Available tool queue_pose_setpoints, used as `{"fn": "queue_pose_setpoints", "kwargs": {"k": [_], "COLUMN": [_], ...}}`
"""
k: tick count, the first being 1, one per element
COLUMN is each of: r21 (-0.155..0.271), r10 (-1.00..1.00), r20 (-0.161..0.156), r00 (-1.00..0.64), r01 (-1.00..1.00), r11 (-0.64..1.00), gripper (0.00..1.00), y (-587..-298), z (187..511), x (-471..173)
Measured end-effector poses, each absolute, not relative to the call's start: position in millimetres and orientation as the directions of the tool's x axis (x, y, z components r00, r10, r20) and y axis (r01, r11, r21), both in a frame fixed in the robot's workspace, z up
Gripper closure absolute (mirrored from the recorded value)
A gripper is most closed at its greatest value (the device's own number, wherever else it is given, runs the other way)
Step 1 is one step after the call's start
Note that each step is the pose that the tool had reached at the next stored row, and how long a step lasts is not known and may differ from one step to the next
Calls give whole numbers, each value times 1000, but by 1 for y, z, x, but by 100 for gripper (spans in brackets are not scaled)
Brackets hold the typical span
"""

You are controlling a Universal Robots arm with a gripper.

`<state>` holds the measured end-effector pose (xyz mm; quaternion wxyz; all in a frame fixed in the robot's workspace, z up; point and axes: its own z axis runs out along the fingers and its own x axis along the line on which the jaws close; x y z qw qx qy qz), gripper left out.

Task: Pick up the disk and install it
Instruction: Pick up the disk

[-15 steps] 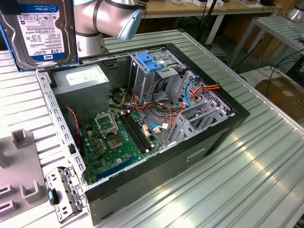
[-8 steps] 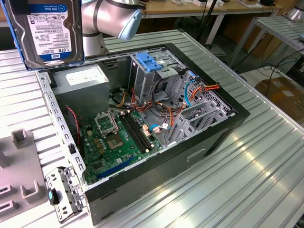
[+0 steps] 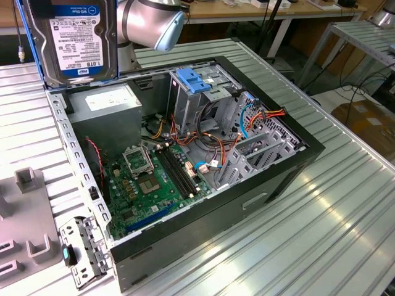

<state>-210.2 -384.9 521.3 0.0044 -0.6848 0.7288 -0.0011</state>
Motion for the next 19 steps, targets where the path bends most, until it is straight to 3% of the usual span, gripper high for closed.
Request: {"fn": "queue_pose_setpoints", "kwargs": {"k": [19], "r21": [-8], "r10": [-998], "r20": [-5], "r00": [-62], "r01": [-998], "r11": [62], "gripper": [63], "y": [-387], "z": [521], "x": [-176]}}
